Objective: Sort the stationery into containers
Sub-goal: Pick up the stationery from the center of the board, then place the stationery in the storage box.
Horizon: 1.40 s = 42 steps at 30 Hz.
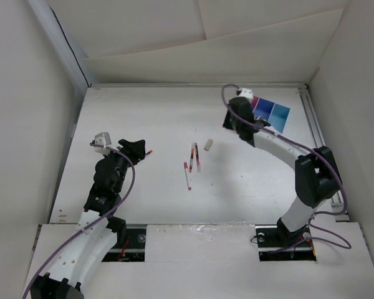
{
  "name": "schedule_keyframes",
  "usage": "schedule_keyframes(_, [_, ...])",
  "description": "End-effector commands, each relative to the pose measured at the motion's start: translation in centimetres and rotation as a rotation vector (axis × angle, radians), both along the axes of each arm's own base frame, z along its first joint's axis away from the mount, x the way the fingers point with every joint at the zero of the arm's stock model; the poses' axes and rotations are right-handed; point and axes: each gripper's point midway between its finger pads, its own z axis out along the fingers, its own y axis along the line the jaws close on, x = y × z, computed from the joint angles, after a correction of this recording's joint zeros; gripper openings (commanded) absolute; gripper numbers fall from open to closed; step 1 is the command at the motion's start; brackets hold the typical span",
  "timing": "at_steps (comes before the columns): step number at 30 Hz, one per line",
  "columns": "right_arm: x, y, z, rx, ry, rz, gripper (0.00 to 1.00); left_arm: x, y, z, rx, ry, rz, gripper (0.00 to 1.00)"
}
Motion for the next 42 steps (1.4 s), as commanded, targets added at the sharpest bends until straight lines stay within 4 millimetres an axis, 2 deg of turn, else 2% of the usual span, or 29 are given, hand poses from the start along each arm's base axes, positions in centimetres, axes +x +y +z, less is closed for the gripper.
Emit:
schedule_keyframes(1, [-3.1, 8.2, -1.8, -0.007, 0.015, 0.196, 0.12, 0.3, -0.2, 3.0, -0.012, -0.081, -0.009, 0.58])
schedule_keyframes(3, [-4.2, 9.7, -3.5, -0.034, 0.043, 0.224, 0.28, 0.3, -0.2, 2.9, -0.012, -0.081, -0.009, 0.58])
schedule_keyframes(4, [-4.5, 10.2, -4.5, -0.051, 0.067, 0.222, 0.49, 0.3, -0.2, 2.9, -0.012, -0.081, -0.009, 0.58])
schedule_keyframes(6, [-5.0, 10.7, -6.3, -0.078, 0.106, 0.225, 0.66, 0.3, -0.2, 2.9, -0.012, -0.081, -0.009, 0.58])
schedule_keyframes(9, [-5.2, 11.3, -7.6, -0.09, 0.139, 0.227, 0.7, 0.1, -0.2, 3.3, -0.016, -0.093, -0.009, 0.58])
schedule_keyframes(12, [-5.0, 11.1, -8.8, -0.099, 0.162, 0.199, 0.7, 0.1, -0.2, 3.3, -0.016, -0.093, -0.009, 0.58])
schedule_keyframes(16, [-4.9, 10.9, -10.6, -0.112, 0.19, 0.168, 0.65, 0.1, -0.2, 3.3, -0.016, -0.093, -0.009, 0.58])
schedule_keyframes(19, [-4.5, 11.2, -11.5, -0.112, 0.202, 0.162, 0.59, 0.1, -0.2, 3.3, -0.016, -0.093, -0.009, 0.58])
schedule_keyframes(20, [-4.2, 11.4, -11.1, -0.106, 0.192, 0.162, 0.57, 0.1, -0.2, 3.3, -0.016, -0.093, -0.009, 0.58])
schedule_keyframes(21, [-4.3, 11.4, -11.8, -0.114, 0.204, 0.162, 0.46, 0.1, -0.2, 3.3, -0.016, -0.093, -0.009, 0.58])
schedule_keyframes(24, [-3.9, 11.1, -12.0, -0.106, 0.208, 0.147, 0.28, 0.1, -0.2, 3.3, -0.016, -0.093, -0.009, 0.58])
schedule_keyframes(25, [-4.0, 10.8, -12.3, -0.118, 0.211, 0.137, 0.17, 0.1, -0.2, 3.3, -0.016, -0.093, -0.009, 0.58])
schedule_keyframes(27, [-4.0, 10.1, -11.1, -0.116, 0.183, 0.105, 0.1, 0.1, -0.2, 3.3, -0.016, -0.093, -0.009, 0.58])
schedule_keyframes(28, [-4.0, 9.7, -9.8, -0.108, 0.155, 0.094, 0.05, 0.1, -0.2, 3.3, -0.016, -0.093, -0.009, 0.58])
schedule_keyframes(29, [-3.9, 9.5, -8.8, -0.111, 0.131, 0.087, 0.05, 0.1, -0.2, 3.3, -0.016, -0.093, -0.009, 0.58])
schedule_keyframes(30, [-3.5, 8.4, -7.8, -0.116, 0.108, 0.052, 0.04, 0.1, -0.2, 3.3, -0.016, -0.093, -0.009, 0.58])
schedule_keyframes(31, [-3.1, 7.7, -6.5, -0.118, 0.082, 0.037, 0.04, 0.2, -0.2, 3.0, -0.013, -0.084, -0.009, 0.58])
schedule_keyframes(32, [-2.7, 6.9, -3.9, -0.103, 0.037, 0.029, 0.04, 0.2, -0.2, 3.0, -0.013, -0.084, -0.009, 0.58])
schedule_keyframes(33, [-2.2, 5.9, -2.9, -0.098, 0.019, 0.01, 0.04, 0.2, -0.2, 3.0, -0.013, -0.084, -0.009, 0.58])
schedule_keyframes(34, [-1.1, 3.3, -1.9, -0.095, 0.005, -0.042, 0.04, 0.2, -0.2, 3.0, -0.013, -0.084, -0.009, 0.58])
schedule_keyframes(35, [-0.3, 1.9, 0.3, -0.07, -0.035, -0.078, 0.05, 0.1, -0.2, 3.3, -0.016, -0.093, -0.009, 0.58])
schedule_keyframes(36, [0.3, 0.5, 1.3, -0.052, -0.051, -0.102, 0.05, 0.1, -0.2, 3.3, -0.016, -0.093, -0.009, 0.58])
schedule_keyframes(37, [1.3, -2.5, 1.3, -0.054, -0.049, -0.168, 0.05, 0.1, -0.2, 3.3, -0.016, -0.093, -0.009, 0.58])
schedule_keyframes(39, [2.3, -5.0, 2.7, -0.036, -0.076, -0.218, 0.05, 0.1, -0.2, 3.3, -0.016, -0.093, -0.009, 0.58])
schedule_keyframes(40, [2.8, -7.1, 2.9, -0.034, -0.084, -0.263, 0.05, 0.1, -0.2, 3.3, -0.016, -0.093, -0.009, 0.58])
schedule_keyframes(42, [3.4, -8.7, 2.8, -0.045, -0.081, -0.292, 0.05, 0.0, -0.2, 3.5, -0.018, -0.102, -0.009, 0.58])
